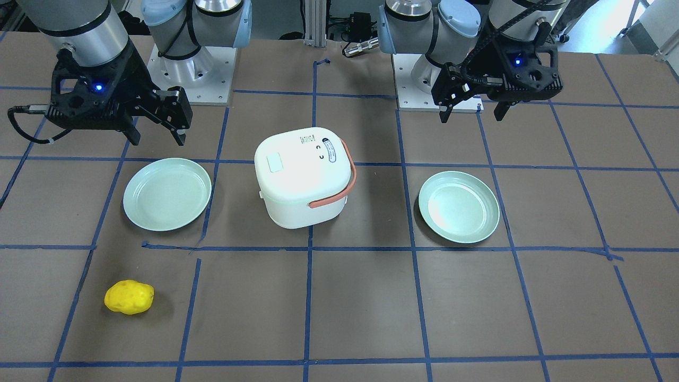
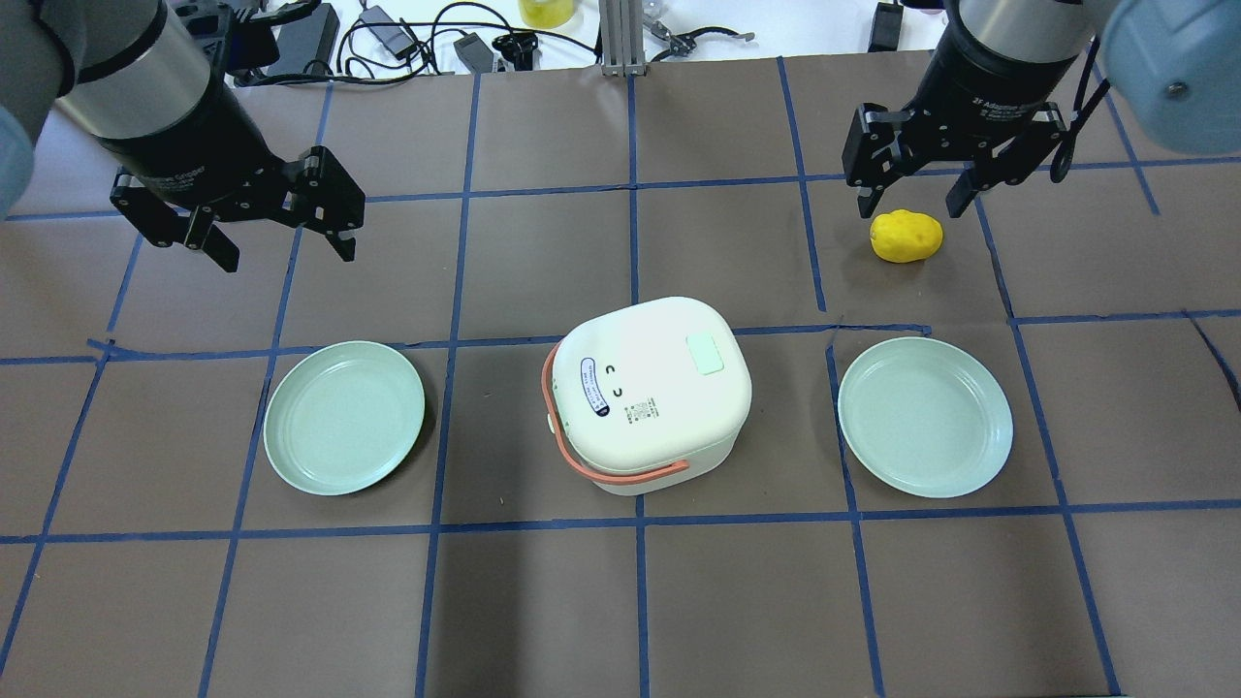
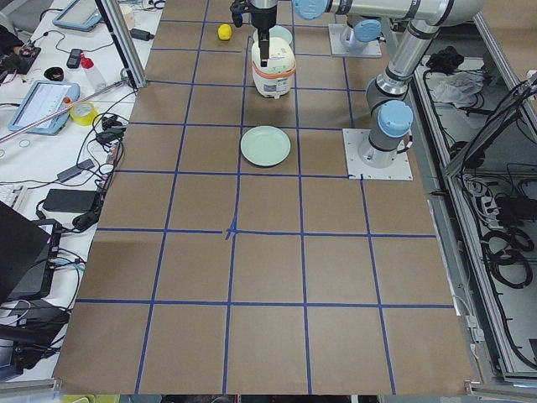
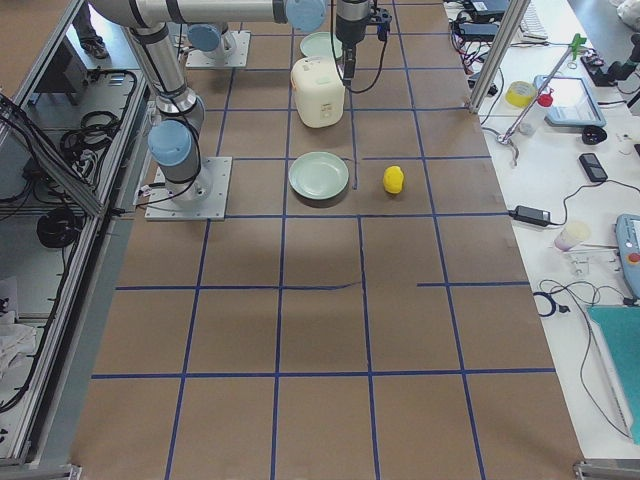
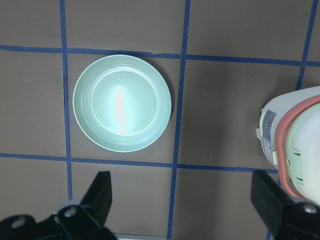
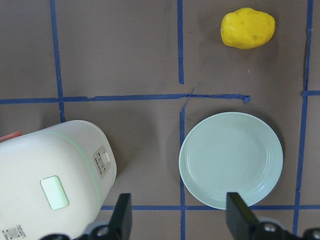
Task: Press rice cooker button
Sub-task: 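Move the right gripper over the rice cooker's green lid button, then lower the right gripper and press down on the green lid button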
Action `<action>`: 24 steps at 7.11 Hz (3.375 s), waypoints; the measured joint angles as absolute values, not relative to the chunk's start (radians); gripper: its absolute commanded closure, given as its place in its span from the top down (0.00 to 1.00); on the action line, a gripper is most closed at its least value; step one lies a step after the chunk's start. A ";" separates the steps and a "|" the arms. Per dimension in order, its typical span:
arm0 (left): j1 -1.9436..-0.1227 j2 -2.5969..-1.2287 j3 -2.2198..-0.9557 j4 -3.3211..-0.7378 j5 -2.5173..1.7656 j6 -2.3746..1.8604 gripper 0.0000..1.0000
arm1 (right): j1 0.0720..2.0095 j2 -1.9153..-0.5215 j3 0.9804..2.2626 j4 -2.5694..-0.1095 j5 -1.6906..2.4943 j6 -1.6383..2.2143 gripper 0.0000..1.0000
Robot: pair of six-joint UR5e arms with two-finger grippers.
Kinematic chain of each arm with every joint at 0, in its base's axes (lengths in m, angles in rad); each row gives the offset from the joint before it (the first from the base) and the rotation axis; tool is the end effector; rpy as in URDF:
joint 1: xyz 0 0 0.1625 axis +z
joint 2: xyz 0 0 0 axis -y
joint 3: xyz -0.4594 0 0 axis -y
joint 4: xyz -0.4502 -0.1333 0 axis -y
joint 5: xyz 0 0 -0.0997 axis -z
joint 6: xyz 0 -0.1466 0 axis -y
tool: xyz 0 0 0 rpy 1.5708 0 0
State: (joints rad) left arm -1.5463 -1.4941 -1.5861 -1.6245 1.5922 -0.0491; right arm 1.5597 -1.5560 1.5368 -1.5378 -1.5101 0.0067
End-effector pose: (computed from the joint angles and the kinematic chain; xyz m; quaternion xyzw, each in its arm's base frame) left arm -0.1175 -0.5180 0.5024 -0.0368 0.9993 -0.0040 0.0107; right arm 0.1360 -0.5561 0.4828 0.0091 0.9995 0.0068 0.0304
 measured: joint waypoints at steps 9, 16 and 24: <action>-1.546 -1.494 -1.586 -1.624 1.592 -0.049 1.00 | 1.794 -1.526 1.583 -1.513 -1.488 0.165 0.00; -1.546 -1.494 -1.586 -1.624 1.592 -0.049 1.00 | 1.826 -1.459 1.670 -1.715 -1.435 0.162 0.00; -1.546 -1.495 -1.586 -1.624 1.592 -0.049 1.00 | 1.842 -1.422 1.718 -1.768 -1.433 0.153 0.00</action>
State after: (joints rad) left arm -1.5463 -1.4945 -1.5861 -1.6245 1.5923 -0.0491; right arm 1.8422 -1.4223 1.7183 -1.7684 -1.4328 0.1526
